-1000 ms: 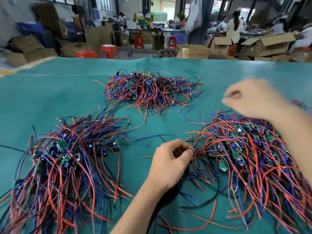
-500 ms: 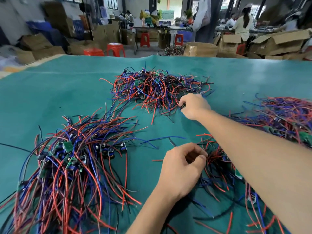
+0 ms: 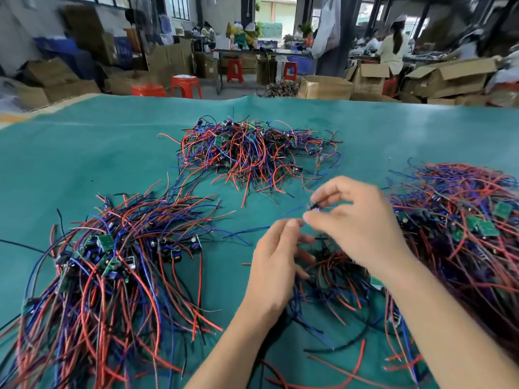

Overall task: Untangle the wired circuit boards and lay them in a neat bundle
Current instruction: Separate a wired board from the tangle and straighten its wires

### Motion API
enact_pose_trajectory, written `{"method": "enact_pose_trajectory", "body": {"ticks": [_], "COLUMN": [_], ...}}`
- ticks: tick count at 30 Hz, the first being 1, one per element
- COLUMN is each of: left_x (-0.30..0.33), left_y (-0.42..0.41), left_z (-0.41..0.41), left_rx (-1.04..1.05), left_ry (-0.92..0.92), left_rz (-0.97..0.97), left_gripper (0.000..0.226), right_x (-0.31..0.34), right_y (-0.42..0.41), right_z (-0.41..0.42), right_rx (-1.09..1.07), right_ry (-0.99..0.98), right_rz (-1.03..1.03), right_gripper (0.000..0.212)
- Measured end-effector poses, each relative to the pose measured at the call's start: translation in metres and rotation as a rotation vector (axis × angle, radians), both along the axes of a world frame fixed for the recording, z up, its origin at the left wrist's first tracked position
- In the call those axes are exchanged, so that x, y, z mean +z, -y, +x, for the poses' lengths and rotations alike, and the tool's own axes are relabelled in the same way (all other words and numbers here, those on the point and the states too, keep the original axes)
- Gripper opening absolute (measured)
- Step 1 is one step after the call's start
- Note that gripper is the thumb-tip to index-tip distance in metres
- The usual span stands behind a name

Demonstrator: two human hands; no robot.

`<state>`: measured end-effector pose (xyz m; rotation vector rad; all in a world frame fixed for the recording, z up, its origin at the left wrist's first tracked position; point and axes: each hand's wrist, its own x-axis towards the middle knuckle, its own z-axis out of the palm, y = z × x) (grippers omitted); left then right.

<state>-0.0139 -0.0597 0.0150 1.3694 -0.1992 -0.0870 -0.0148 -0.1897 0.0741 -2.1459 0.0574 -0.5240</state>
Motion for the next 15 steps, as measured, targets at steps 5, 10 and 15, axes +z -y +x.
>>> {"method": "enact_pose_trajectory", "body": {"ticks": [5,10,15], "left_x": [-0.001,-0.005,-0.012], "left_y": [-0.001,-0.001,0.000], "left_z": [-0.001,0.002,0.004], "left_rx": [-0.030,-0.006,0.027], "left_ry": [0.027,0.038,0.045], "left_rz": [0.054,0.064,0.032], "left_gripper": [0.031,0.027,0.022], "right_x": [-0.032,-0.034,-0.038], "right_y": [-0.008,-0.002,0.001], "right_z": [-0.017,-0.020,-0.017], "right_rx": [0.081,0.127,0.084], "right_ry": [-0.065,-0.092,-0.148], "right_rz": [0.137,0.221,0.304], "right_gripper": [0.024,0.026,0.022]}}
